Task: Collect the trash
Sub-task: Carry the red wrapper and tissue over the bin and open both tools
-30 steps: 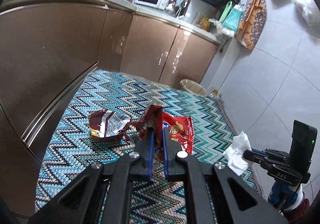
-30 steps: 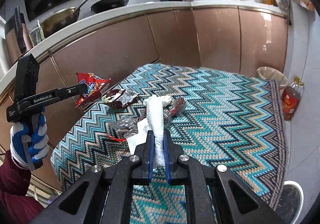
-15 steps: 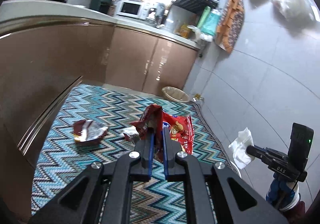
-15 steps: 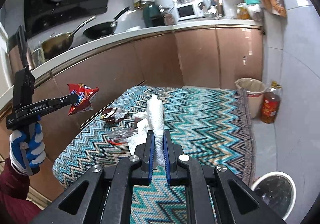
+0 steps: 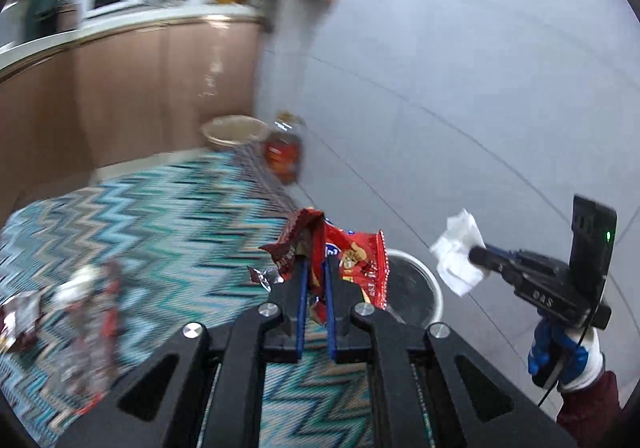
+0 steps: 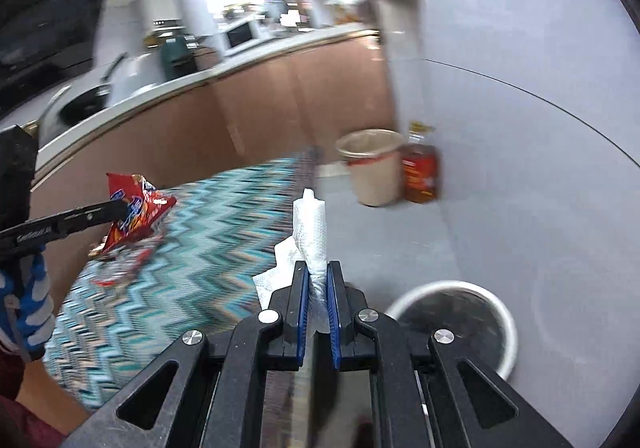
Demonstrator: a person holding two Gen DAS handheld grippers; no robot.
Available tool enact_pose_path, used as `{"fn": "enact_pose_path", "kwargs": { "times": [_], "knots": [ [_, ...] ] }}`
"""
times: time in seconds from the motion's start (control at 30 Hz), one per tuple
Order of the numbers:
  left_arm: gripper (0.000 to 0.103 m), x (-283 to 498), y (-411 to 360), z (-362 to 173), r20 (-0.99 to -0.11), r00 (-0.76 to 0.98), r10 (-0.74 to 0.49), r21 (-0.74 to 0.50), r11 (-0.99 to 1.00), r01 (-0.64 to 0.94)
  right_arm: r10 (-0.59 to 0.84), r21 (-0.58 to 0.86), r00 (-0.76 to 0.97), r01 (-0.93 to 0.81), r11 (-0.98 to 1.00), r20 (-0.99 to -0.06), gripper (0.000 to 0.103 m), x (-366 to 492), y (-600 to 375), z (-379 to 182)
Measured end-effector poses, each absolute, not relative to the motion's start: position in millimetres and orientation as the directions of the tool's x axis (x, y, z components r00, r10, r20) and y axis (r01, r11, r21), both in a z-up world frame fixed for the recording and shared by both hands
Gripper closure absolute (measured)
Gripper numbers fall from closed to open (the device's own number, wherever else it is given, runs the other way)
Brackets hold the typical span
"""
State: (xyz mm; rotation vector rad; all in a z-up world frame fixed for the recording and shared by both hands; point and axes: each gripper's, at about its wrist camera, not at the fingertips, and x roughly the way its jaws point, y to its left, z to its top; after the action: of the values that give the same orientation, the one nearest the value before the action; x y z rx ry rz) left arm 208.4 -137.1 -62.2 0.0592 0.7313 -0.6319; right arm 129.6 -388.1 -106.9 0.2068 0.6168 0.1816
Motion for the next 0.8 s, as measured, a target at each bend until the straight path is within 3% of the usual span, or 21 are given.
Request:
{"fn": "enact_pose_path", "kwargs": {
  "times": [0.43,0.5,0.6,0.67,0.8],
  "knots": [
    [0.094,248.5,-322.4,-145.5,-0.790,0.326,-0.519,-0.156,0.684,0.713,0.030,0.185,0.723,0.137,0.973,-0.691,0.093,151.1,-467.8,-167.1],
    [0.092,254.4,-336.3,-156.4,-0.803,0.305,-0.511,-0.156,0.676,0.720,0.016,0.173,0.699,0.155,0.973,-0.714,0.088,159.6,-473.1,-178.0],
    [0.080,265.4,-353.9,-172.5,-0.818,0.280,-0.503,-0.172,0.678,0.714,-0.007,0.159,0.670,0.186,0.970,-0.742,0.073,168.1,-482.1,-192.5],
    [0.065,270.2,-359.7,-179.3,-0.819,0.262,-0.511,-0.196,0.678,0.709,-0.019,0.152,0.656,0.203,0.967,-0.755,0.064,169.8,-489.2,-200.5],
    [0.061,271.9,-357.5,-178.4,-0.803,0.252,-0.540,-0.229,0.671,0.706,-0.026,0.155,0.639,0.226,0.962,-0.769,0.062,166.5,-498.8,-207.7]
  ]
}}
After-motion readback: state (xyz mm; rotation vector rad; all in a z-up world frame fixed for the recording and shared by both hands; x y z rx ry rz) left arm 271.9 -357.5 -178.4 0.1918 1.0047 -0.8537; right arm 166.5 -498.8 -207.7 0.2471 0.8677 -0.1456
